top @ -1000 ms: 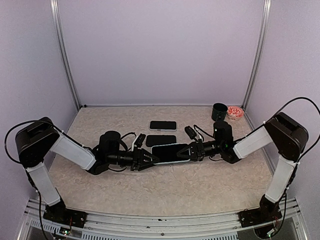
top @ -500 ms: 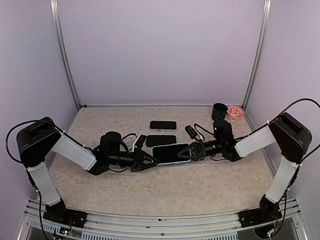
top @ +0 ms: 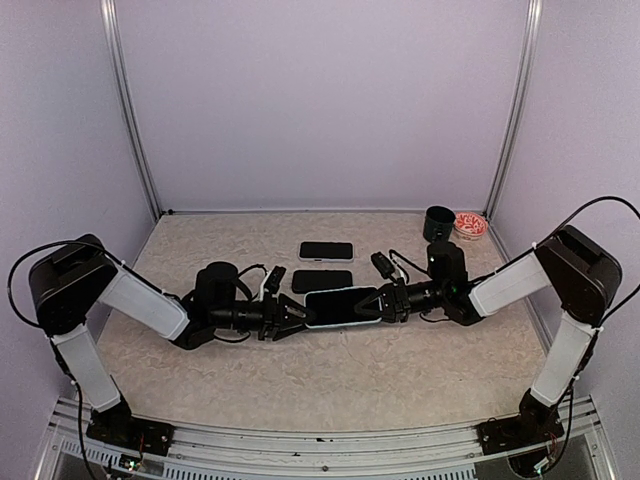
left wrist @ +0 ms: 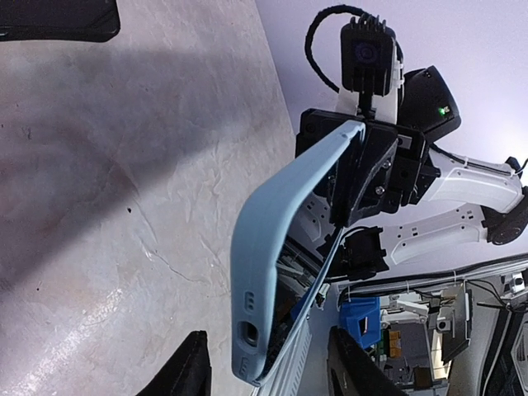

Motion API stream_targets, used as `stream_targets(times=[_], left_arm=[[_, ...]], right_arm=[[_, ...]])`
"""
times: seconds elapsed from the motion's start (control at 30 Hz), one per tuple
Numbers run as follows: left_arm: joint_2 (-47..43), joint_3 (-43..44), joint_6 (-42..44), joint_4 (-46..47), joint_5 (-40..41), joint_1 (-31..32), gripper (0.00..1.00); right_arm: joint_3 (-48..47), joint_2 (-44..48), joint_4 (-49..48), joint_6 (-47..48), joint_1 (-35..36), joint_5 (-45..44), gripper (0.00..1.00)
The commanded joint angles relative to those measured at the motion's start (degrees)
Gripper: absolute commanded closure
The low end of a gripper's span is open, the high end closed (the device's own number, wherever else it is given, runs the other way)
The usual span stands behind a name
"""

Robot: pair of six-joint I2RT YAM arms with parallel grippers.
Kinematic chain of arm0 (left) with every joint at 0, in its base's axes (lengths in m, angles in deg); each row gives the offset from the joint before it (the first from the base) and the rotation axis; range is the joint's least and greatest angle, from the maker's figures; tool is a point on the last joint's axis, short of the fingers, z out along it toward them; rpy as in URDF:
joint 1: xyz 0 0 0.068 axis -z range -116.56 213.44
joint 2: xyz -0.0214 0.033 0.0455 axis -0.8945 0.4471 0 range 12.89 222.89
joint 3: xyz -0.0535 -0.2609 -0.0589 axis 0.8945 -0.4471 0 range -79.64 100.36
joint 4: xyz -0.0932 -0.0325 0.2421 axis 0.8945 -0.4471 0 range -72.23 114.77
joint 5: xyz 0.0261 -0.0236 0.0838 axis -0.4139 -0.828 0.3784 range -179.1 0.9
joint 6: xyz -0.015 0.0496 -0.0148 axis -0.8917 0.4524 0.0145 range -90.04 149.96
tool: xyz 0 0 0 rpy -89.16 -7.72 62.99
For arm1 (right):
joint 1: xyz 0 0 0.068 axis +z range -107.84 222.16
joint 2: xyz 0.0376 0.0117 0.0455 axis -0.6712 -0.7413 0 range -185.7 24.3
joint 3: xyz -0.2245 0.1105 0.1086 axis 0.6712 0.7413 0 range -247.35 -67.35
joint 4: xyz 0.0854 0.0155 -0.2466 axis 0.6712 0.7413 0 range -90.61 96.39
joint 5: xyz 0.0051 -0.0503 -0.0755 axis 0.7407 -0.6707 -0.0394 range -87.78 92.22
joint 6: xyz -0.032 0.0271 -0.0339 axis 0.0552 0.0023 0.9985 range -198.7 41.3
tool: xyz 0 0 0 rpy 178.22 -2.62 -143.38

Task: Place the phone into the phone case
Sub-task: Press the phone with the phone case.

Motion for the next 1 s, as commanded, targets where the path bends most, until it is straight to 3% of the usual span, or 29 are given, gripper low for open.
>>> stream_targets(times=[0.0,0.3,0.67,0.97], left_arm=[[-1.9,-0.9,0.4,1.8,0.9,-0.6,0.52],[-0.1,-0.9,-2.0,7.2,-0.7,-0.4,0.51],[1.6,-1.1,-3.0,10.7,-1.5,-0.3,0.52],[2.9,-0.6,-4.5,14.5,-2.7,-0.3,0.77]], right_arm=[[0.5,-1.4,-7.8,-4.8,-0.4,1.0,0.98],[2.0,-4.3,-21.1,-14.3,-0.3,3.0,0.99],[1.7,-7.7,-28.1,-17.9,1.5,4.5,0.99],[1.7,-11.3,-34.2,-21.9,2.0,5.0,0.99]])
